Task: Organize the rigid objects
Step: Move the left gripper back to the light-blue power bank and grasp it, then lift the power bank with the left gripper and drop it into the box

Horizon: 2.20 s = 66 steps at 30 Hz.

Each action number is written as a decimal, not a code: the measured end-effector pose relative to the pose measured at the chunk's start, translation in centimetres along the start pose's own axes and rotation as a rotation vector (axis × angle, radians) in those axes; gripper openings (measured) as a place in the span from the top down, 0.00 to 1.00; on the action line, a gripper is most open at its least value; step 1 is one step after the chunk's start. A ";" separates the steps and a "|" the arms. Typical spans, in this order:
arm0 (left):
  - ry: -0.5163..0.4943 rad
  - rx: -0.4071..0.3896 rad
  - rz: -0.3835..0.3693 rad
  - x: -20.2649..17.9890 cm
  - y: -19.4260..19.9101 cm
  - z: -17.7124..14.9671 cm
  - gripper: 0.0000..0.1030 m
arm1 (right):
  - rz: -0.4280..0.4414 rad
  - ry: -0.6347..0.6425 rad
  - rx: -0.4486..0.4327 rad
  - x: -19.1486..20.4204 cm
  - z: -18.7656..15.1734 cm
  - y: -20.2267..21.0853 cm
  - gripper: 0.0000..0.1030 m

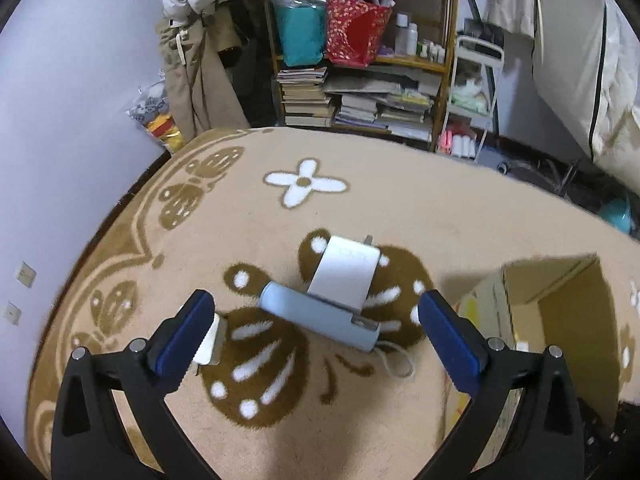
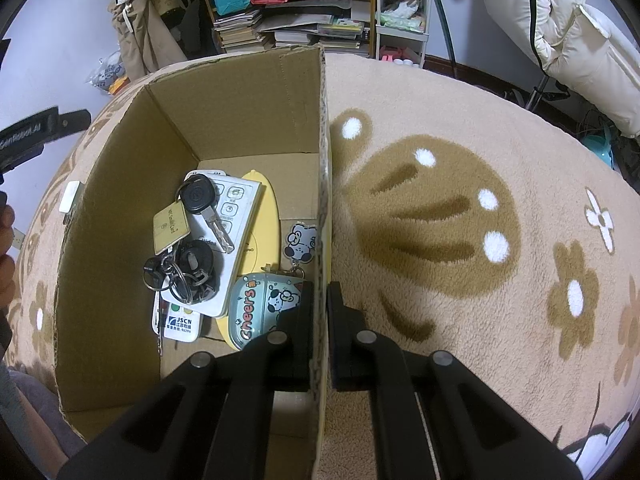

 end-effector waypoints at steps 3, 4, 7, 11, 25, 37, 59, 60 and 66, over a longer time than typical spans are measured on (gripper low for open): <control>-0.005 0.010 0.008 0.2 -1.1 0.0 0.02 | -0.003 0.003 0.003 -0.1 -0.1 -0.1 0.93; -0.007 0.015 0.009 0.2 -1.4 -0.1 0.02 | -0.005 0.004 0.005 -0.2 -0.1 -0.1 0.93; -0.003 0.045 0.005 0.3 -3.0 -0.6 0.02 | -0.011 0.009 0.010 -0.2 -0.1 -0.3 0.93; -0.014 0.079 0.013 0.2 -5.0 -1.0 0.02 | -0.013 0.012 0.012 -0.1 0.0 -0.5 0.93; 0.002 0.177 0.058 0.9 -9.9 -3.6 0.03 | -0.014 0.013 0.013 0.5 -0.1 -0.5 0.93; 0.051 0.209 0.043 1.5 -12.1 -4.9 0.03 | -0.014 0.014 0.013 0.5 -0.1 -0.5 0.93; 0.110 0.270 0.027 3.3 -10.0 -6.2 0.73 | -0.014 0.013 0.013 0.6 -0.1 -0.5 0.93; 0.110 0.271 0.027 3.3 -9.8 -6.3 0.74 | -0.013 0.012 0.013 0.6 -0.1 -0.5 0.93; 0.071 0.282 0.043 2.8 -8.5 -7.0 0.75 | -0.012 0.012 0.013 0.6 -0.1 -0.5 0.93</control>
Point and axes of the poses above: each gripper's, at about its wrist camera, not at the fingertips, and y roughly against the way its jaws point, x to its left, z to its top, the point moved 10 cm from there along -y, roughly the way its jaws point
